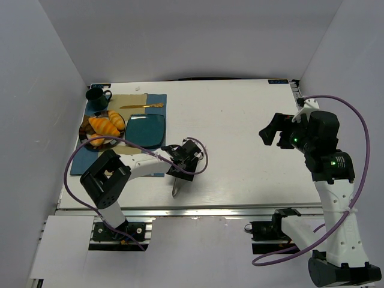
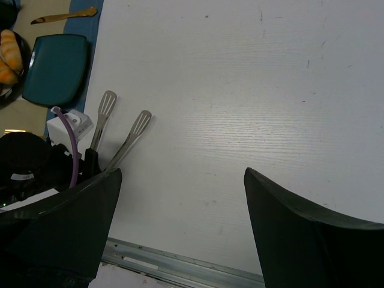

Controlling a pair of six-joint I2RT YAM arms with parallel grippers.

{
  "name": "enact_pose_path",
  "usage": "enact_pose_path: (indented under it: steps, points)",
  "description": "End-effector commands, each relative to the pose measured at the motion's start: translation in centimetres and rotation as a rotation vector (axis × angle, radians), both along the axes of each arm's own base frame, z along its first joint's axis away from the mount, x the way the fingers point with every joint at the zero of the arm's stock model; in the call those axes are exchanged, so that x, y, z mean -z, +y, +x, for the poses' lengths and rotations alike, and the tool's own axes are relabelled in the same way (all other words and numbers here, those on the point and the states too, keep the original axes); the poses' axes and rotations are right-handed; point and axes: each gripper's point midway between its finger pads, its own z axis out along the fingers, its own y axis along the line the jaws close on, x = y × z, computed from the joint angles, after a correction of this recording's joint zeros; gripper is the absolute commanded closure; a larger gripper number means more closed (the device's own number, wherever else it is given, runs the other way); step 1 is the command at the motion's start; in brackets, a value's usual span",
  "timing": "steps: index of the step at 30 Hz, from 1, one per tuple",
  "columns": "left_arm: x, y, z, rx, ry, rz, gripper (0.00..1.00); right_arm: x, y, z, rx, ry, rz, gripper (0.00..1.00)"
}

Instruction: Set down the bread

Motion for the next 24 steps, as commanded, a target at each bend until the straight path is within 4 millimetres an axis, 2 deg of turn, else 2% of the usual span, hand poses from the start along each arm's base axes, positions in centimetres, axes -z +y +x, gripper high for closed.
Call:
enact_pose_path:
  steps: [1, 2, 4, 5, 6, 8, 11, 12, 14, 15, 17, 18, 21, 22, 24]
  points:
    - [1.0, -0.2, -0.4, 0.002, 0.012, 0.011, 0.27, -0.7, -0.2, 0.1, 0.002, -0.035, -0.012, 0.11]
    - [0.9, -0.3, -0.4, 0.005, 0.013, 0.006, 0.32, -0.6, -0.1, 0.1, 0.001, -0.034, -0.012, 0.11]
    - [0.9, -0.3, -0.4, 0.008, 0.016, 0.009, 0.35, -0.6, -0.2, 0.0, 0.001, -0.034, -0.014, 0.11]
    - [0.8, -0.2, -0.6, 0.012, 0.019, 0.014, 0.42, -0.6, -0.2, 0.0, 0.004, -0.035, -0.013, 0.11]
    - [0.6, -0.3, -0.5, 0.014, 0.016, 0.009, 0.45, -0.7, -0.2, 0.0, 0.002, -0.037, -0.013, 0.11]
    - [0.2, -0.2, -0.6, 0.019, 0.02, 0.014, 0.47, -0.7, -0.2, 0.0, 0.003, -0.039, -0.014, 0.11]
    - [-1.4, -0.5, -0.2, 0.018, 0.011, 0.015, 0.49, -0.8, -0.2, 0.0, 0.004, -0.04, -0.015, 0.11]
    - [-2.7, -1.1, 0.5, 0.016, -0.013, -0.001, 0.49, -0.8, -0.2, 0.0, 0.004, -0.042, -0.016, 0.11]
    - [-4.5, -1.2, 0.9, 0.015, -0.026, 0.005, 0.49, -0.9, -0.3, -0.1, 0.005, -0.044, -0.016, 0.11]
    - [-6.6, -2.1, 2.0, 0.009, -0.066, -0.021, 0.49, -0.9, -0.2, -0.1, 0.003, -0.043, -0.014, 0.1]
    - [-8.6, -2.1, 2.3, 0.003, -0.079, -0.016, 0.49, -0.9, -0.2, -0.1, 0.004, -0.043, -0.014, 0.11]
    - [-10.9, -2.9, 3.4, -0.008, -0.123, -0.046, 0.49, -1.0, -0.2, -0.1, 0.002, -0.046, -0.012, 0.11]
    - [-13.6, -2.9, 4.0, -0.031, -0.153, -0.047, 0.49, -1.2, -0.2, -0.1, 0.003, -0.051, -0.009, 0.11]
    - [-15.1, -3.1, 4.3, -0.039, -0.169, -0.057, 0.49, -1.1, -0.2, -0.1, 0.004, -0.049, -0.008, 0.11]
    - [-16.3, -3.2, 4.8, -0.064, -0.186, -0.062, 0.49, -1.4, -0.1, -0.1, 0.004, -0.054, -0.004, 0.11]
